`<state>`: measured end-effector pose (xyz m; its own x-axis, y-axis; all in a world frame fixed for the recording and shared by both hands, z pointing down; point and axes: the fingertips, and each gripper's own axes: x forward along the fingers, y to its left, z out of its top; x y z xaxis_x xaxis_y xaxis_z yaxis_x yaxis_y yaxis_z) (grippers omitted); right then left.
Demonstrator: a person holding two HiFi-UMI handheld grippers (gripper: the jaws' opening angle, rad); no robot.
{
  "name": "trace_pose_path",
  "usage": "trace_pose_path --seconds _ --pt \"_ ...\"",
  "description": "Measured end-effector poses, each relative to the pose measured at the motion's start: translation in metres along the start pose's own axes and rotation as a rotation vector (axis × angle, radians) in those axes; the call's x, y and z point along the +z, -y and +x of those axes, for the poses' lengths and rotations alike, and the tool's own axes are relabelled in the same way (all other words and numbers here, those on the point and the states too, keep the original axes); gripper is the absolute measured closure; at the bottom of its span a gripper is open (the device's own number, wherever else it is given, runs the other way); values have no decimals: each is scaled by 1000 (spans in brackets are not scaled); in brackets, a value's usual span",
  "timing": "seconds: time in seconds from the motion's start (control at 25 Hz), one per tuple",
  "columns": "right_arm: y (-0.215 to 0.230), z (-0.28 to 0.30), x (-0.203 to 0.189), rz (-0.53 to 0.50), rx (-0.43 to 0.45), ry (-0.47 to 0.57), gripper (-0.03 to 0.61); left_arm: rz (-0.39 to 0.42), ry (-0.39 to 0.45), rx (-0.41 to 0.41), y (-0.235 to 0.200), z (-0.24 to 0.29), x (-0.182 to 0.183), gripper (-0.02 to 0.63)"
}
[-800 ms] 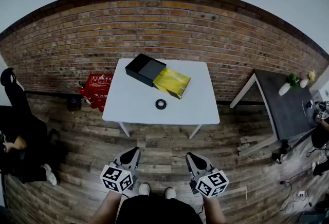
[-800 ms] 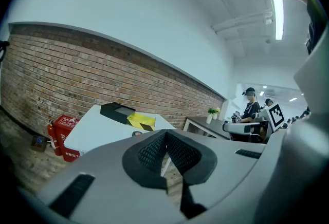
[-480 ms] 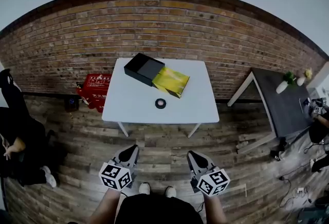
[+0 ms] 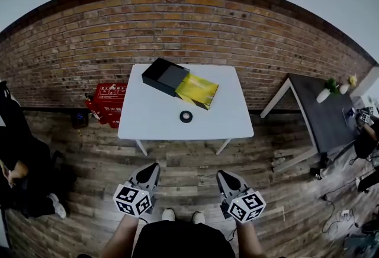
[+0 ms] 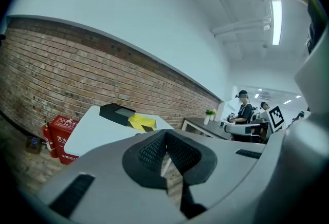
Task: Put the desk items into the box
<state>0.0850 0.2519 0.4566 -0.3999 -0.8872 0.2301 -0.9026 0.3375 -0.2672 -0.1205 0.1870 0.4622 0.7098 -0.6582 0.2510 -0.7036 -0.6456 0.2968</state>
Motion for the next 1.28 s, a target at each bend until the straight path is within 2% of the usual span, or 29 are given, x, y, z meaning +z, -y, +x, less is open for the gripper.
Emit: trace_pose_path --seconds 0.44,0.84,1.28 --pt "-17 24 -3 48 -9 -6 557 3 -12 -33 -31 -5 1 600" --pt "-51 46 -8 16 14 -9 557 2 -17 -40 -61 -28 -4 600" --pt "-51 63 0 17 -2 -6 557 -20 -22 -38 -81 -26 -8 600"
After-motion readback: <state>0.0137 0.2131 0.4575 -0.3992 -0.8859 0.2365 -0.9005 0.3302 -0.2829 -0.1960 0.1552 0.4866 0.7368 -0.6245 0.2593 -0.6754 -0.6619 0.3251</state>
